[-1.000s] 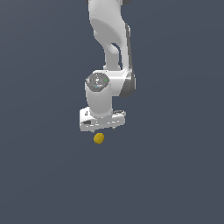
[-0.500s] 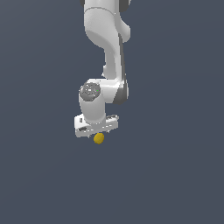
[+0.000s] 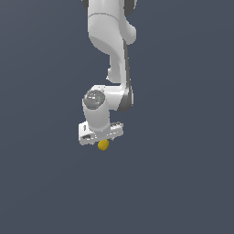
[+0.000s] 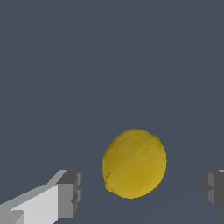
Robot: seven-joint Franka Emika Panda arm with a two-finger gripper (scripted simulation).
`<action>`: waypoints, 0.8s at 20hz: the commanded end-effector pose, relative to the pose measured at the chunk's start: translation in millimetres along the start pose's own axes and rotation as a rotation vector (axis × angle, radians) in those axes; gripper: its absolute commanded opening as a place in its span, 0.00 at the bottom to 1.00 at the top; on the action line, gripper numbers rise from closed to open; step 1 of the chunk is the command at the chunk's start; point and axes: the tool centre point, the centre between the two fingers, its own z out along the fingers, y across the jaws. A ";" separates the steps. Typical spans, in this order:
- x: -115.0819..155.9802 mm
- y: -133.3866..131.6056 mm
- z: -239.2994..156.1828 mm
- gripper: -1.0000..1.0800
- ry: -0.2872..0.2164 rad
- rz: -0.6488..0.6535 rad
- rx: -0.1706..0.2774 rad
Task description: Pick up the object and move it to a goal position.
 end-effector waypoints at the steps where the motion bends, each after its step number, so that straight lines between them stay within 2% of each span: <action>1: -0.8 -0.3 12.7 0.96 -0.001 -0.001 0.000; 5: -1.2 -0.2 32.3 0.96 -0.001 -0.003 0.000; 10: 0.0 0.3 38.6 0.96 -0.001 -0.003 0.000; 11: 0.0 0.3 38.6 0.00 -0.001 -0.003 0.000; 16: 0.0 0.3 38.6 0.00 -0.001 -0.003 0.000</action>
